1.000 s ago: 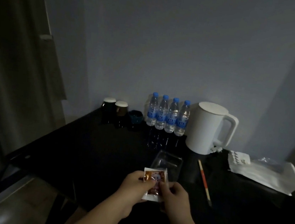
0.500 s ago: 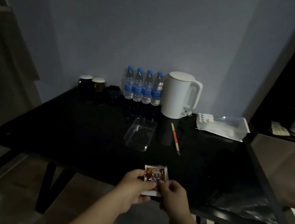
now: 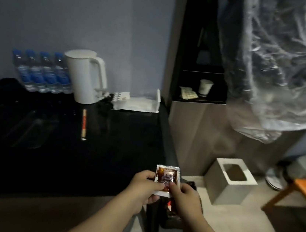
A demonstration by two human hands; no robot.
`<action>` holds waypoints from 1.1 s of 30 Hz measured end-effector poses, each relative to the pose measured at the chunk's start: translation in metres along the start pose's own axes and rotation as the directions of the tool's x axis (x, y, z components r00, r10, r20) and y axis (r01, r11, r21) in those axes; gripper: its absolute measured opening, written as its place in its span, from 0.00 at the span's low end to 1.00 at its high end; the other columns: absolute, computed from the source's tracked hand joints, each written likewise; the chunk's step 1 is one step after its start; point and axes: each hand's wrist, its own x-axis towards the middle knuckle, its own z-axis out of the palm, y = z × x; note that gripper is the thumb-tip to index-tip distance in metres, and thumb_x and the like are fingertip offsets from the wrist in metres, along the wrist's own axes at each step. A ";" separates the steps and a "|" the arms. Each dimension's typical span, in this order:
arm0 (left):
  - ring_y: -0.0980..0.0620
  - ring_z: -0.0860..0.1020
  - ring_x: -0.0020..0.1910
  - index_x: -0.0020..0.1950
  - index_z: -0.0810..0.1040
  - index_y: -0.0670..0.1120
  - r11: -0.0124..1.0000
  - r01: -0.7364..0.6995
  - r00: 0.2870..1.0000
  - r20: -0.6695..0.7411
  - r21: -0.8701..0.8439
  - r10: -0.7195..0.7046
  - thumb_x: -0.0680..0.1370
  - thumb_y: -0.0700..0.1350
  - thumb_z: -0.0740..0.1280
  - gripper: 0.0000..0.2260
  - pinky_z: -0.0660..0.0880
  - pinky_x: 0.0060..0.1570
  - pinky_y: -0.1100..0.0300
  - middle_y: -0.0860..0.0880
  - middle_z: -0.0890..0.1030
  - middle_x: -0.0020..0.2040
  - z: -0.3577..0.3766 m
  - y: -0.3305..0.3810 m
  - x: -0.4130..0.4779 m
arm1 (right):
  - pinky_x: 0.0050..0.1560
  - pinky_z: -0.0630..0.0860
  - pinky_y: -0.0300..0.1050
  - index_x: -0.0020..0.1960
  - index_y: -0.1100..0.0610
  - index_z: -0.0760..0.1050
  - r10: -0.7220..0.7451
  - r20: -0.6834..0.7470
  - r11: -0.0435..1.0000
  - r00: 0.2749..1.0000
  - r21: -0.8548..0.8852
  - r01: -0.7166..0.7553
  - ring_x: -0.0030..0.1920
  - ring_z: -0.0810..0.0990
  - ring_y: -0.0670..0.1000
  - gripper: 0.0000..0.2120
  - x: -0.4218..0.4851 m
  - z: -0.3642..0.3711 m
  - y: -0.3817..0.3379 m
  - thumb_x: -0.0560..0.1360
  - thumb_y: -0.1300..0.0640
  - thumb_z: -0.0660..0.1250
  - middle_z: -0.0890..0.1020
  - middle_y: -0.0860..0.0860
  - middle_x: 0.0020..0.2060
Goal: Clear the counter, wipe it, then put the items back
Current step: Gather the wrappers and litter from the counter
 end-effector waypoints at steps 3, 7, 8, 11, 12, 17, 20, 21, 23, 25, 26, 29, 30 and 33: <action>0.52 0.78 0.42 0.47 0.74 0.44 0.999 0.030 0.999 0.035 0.032 -0.031 0.75 0.37 0.69 0.05 0.75 0.31 0.65 0.46 0.79 0.44 0.061 0.001 0.014 | 0.35 0.70 0.45 0.39 0.63 0.78 0.026 -0.042 0.999 0.999 0.046 -0.024 0.33 0.77 0.53 0.11 0.020 -0.059 0.006 0.77 0.56 0.65 0.79 0.55 0.30; 0.48 0.80 0.51 0.52 0.75 0.42 0.999 0.050 0.998 0.040 0.015 -0.051 0.76 0.37 0.69 0.06 0.77 0.35 0.63 0.43 0.81 0.52 0.117 -0.001 0.027 | 0.37 0.71 0.47 0.42 0.65 0.78 0.093 -0.023 0.991 0.995 0.101 -0.090 0.35 0.77 0.56 0.10 0.041 -0.112 0.010 0.77 0.59 0.65 0.79 0.58 0.31; 0.48 0.80 0.53 0.54 0.75 0.41 0.999 0.051 0.998 0.029 0.013 -0.051 0.76 0.37 0.68 0.08 0.77 0.36 0.62 0.43 0.80 0.53 0.125 -0.001 0.031 | 0.35 0.70 0.45 0.42 0.65 0.78 0.115 -0.013 0.987 0.993 0.116 -0.113 0.34 0.76 0.55 0.10 0.046 -0.119 0.011 0.77 0.59 0.64 0.78 0.57 0.31; 0.47 0.80 0.51 0.55 0.75 0.39 0.998 0.055 0.998 -0.006 0.039 -0.055 0.76 0.36 0.68 0.09 0.79 0.38 0.62 0.41 0.80 0.53 0.142 0.005 0.048 | 0.30 0.66 0.41 0.42 0.64 0.77 0.183 0.019 0.966 0.983 0.184 -0.183 0.28 0.71 0.51 0.10 0.062 -0.128 0.010 0.77 0.59 0.64 0.75 0.56 0.28; 0.48 0.80 0.49 0.54 0.74 0.39 0.997 0.058 0.998 -0.011 0.047 -0.057 0.76 0.36 0.68 0.08 0.79 0.38 0.62 0.41 0.80 0.53 0.147 0.009 0.056 | 0.28 0.65 0.39 0.42 0.64 0.76 0.199 0.025 0.956 0.980 0.215 -0.200 0.26 0.70 0.49 0.09 0.069 -0.130 0.009 0.77 0.60 0.64 0.74 0.54 0.26; 0.52 0.78 0.43 0.49 0.74 0.41 0.998 0.059 0.998 0.000 0.017 -0.059 0.76 0.36 0.67 0.04 0.76 0.33 0.64 0.43 0.79 0.48 0.178 0.031 0.105 | 0.23 0.65 0.36 0.38 0.62 0.72 0.199 0.010 0.956 0.980 0.220 -0.196 0.23 0.70 0.48 0.08 0.122 -0.151 -0.012 0.77 0.63 0.63 0.73 0.54 0.25; 0.53 0.78 0.41 0.48 0.73 0.43 0.997 0.071 0.997 0.001 -0.010 -0.071 0.76 0.37 0.68 0.04 0.75 0.32 0.65 0.45 0.79 0.46 0.194 0.048 0.140 | 0.25 0.67 0.39 0.35 0.61 0.72 0.200 0.001 0.968 0.980 0.157 -0.198 0.24 0.71 0.48 0.11 0.164 -0.161 -0.021 0.76 0.62 0.64 0.74 0.54 0.26; 0.54 0.78 0.41 0.49 0.73 0.43 0.997 0.081 0.997 -0.001 -0.012 -0.081 0.76 0.37 0.68 0.05 0.75 0.31 0.65 0.46 0.79 0.46 0.198 0.053 0.153 | 0.25 0.66 0.39 0.34 0.61 0.72 0.206 0.004 0.969 0.978 0.140 -0.205 0.24 0.70 0.47 0.12 0.177 -0.164 -0.024 0.76 0.63 0.64 0.74 0.53 0.26; 0.53 0.78 0.42 0.50 0.74 0.43 0.993 0.115 0.993 -0.009 -0.011 -0.115 0.76 0.37 0.68 0.05 0.75 0.32 0.65 0.45 0.79 0.47 0.205 0.063 0.177 | 0.24 0.65 0.39 0.34 0.61 0.72 0.233 0.019 0.963 0.972 0.136 -0.233 0.22 0.70 0.46 0.12 0.204 -0.167 -0.028 0.76 0.63 0.64 0.74 0.52 0.24; 0.53 0.78 0.42 0.50 0.73 0.43 0.988 0.154 0.988 -0.027 -0.006 -0.155 0.76 0.37 0.68 0.05 0.75 0.31 0.65 0.44 0.79 0.49 0.212 0.070 0.200 | 0.24 0.66 0.39 0.34 0.62 0.72 0.271 0.036 0.952 0.962 0.136 -0.273 0.23 0.70 0.47 0.12 0.228 -0.168 -0.032 0.76 0.64 0.64 0.73 0.54 0.24; 0.53 0.78 0.41 0.49 0.73 0.43 0.985 0.170 0.985 -0.035 -0.003 -0.170 0.76 0.37 0.67 0.05 0.75 0.29 0.65 0.44 0.79 0.49 0.214 0.072 0.211 | 0.23 0.65 0.39 0.34 0.62 0.72 0.295 0.050 0.942 0.954 0.154 -0.299 0.23 0.69 0.48 0.12 0.239 -0.168 -0.033 0.76 0.64 0.64 0.73 0.55 0.24; 0.55 0.77 0.39 0.46 0.72 0.44 0.975 0.223 0.973 -0.055 -0.018 -0.223 0.77 0.36 0.66 0.05 0.75 0.28 0.66 0.46 0.78 0.45 0.222 0.076 0.239 | 0.23 0.64 0.39 0.34 0.64 0.72 0.379 0.130 0.880 0.916 0.256 -0.400 0.22 0.67 0.49 0.13 0.270 -0.168 -0.028 0.77 0.67 0.61 0.71 0.56 0.23; 0.55 0.77 0.39 0.45 0.72 0.44 0.970 0.244 0.968 -0.061 -0.023 -0.244 0.77 0.36 0.65 0.05 0.74 0.28 0.67 0.46 0.78 0.44 0.225 0.075 0.247 | 0.22 0.64 0.39 0.35 0.64 0.71 0.402 0.155 0.860 0.903 0.274 -0.430 0.21 0.66 0.49 0.12 0.279 -0.169 -0.025 0.77 0.67 0.61 0.70 0.56 0.23; 0.54 0.77 0.38 0.46 0.73 0.44 0.949 0.312 0.945 -0.088 -0.033 -0.314 0.78 0.35 0.64 0.05 0.74 0.30 0.66 0.46 0.78 0.42 0.230 0.067 0.268 | 0.18 0.62 0.36 0.35 0.63 0.70 0.461 0.184 0.828 0.868 0.263 -0.496 0.19 0.65 0.48 0.12 0.304 -0.169 -0.014 0.77 0.69 0.61 0.70 0.55 0.21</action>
